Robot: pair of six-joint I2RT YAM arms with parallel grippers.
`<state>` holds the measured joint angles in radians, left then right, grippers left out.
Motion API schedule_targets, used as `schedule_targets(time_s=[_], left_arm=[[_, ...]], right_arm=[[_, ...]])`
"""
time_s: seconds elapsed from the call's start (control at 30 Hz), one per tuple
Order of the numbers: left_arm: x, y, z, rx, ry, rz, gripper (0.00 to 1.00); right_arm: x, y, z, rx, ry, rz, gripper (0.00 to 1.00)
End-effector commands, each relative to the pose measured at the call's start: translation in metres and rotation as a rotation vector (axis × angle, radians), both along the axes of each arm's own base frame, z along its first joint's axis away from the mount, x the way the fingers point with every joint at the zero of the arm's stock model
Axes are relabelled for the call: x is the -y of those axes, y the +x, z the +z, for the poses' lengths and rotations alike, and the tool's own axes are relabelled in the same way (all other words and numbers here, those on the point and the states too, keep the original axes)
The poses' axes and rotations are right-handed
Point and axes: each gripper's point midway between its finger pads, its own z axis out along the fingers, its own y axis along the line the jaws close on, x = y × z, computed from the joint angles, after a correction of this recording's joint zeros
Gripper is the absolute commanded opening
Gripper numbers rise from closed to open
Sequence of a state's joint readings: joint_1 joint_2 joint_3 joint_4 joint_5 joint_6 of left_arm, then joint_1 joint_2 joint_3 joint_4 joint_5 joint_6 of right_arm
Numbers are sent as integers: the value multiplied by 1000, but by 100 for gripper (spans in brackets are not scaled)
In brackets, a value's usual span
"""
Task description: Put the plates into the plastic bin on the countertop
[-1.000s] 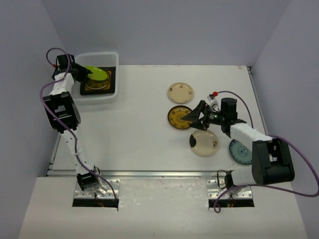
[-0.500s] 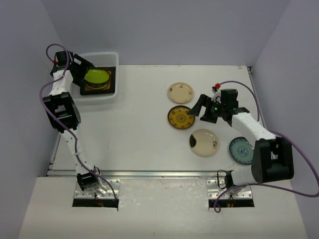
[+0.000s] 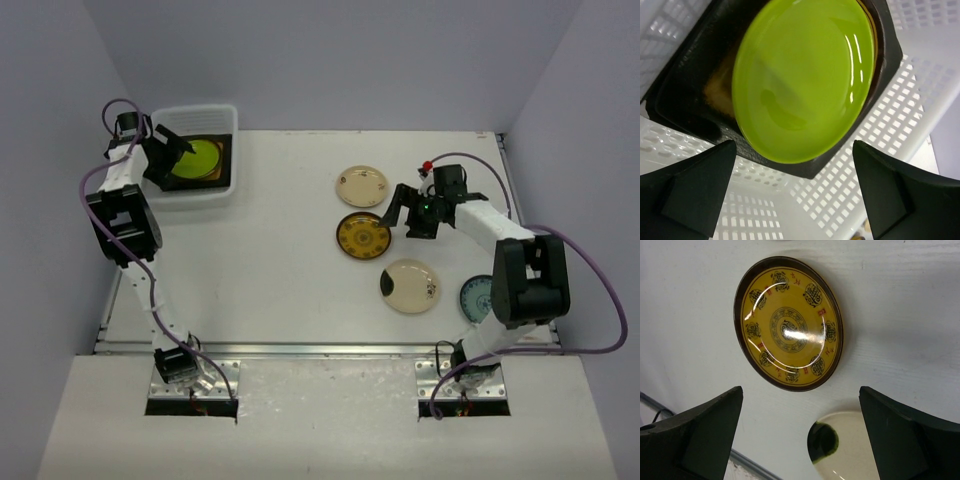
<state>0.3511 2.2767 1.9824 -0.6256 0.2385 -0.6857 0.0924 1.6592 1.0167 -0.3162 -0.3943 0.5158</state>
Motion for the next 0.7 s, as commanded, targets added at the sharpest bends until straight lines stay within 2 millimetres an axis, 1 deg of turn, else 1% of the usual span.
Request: schedule_targets(time_s=[0.0, 0.07, 0.1, 0.17, 0.2, 0.23, 0.27, 0.33, 0.37, 0.4, 0.43, 0.47, 0.5, 0.53, 0.57, 0.63, 0.67], left_arm=[[15, 6, 108, 227, 39, -90, 100], [25, -4, 154, 312, 62, -123, 100], [32, -10, 174, 353, 73, -145, 100], [47, -24, 200, 416, 87, -188, 100], [56, -33, 214, 447, 90, -212, 100], [69, -48, 238, 494, 102, -243, 100], [81, -60, 252, 527, 102, -274, 100], [105, -86, 254, 556, 82, -326, 100], [112, -93, 264, 600, 94, -336, 100], [121, -101, 267, 623, 93, -350, 100], [139, -111, 270, 651, 90, -387, 100], [151, -126, 270, 673, 100, -403, 100], [169, -137, 269, 689, 99, -444, 100], [186, -146, 261, 691, 88, -484, 100], [201, -153, 238, 661, 59, -525, 100], [233, -169, 210, 629, 15, -626, 100], [246, -178, 188, 591, -9, -670, 100]], right_arm=[[6, 19, 6, 61, -50, 68, 99], [9, 23, 1, 45, -70, 89, 99], [11, 23, -5, 29, -82, 98, 99], [17, 23, -20, -3, -104, 113, 99], [19, 23, -24, -9, -106, 118, 98], [18, 23, -27, -16, -98, 127, 96], [18, 23, -30, -22, -94, 129, 94], [14, 25, -35, -29, -71, 144, 86], [11, 26, -38, -33, -56, 148, 80], [9, 26, -41, -42, -40, 155, 73], [5, 25, -49, -68, -18, 154, 67], [0, 24, -51, -79, 16, 150, 58], [-2, 23, -55, -76, 29, 139, 56], [-3, 22, -59, -76, 40, 127, 54], [-3, 21, -62, -79, 46, 109, 50], [-5, 18, -65, -88, 70, 85, 35], [-6, 16, -68, -88, 80, 80, 29]])
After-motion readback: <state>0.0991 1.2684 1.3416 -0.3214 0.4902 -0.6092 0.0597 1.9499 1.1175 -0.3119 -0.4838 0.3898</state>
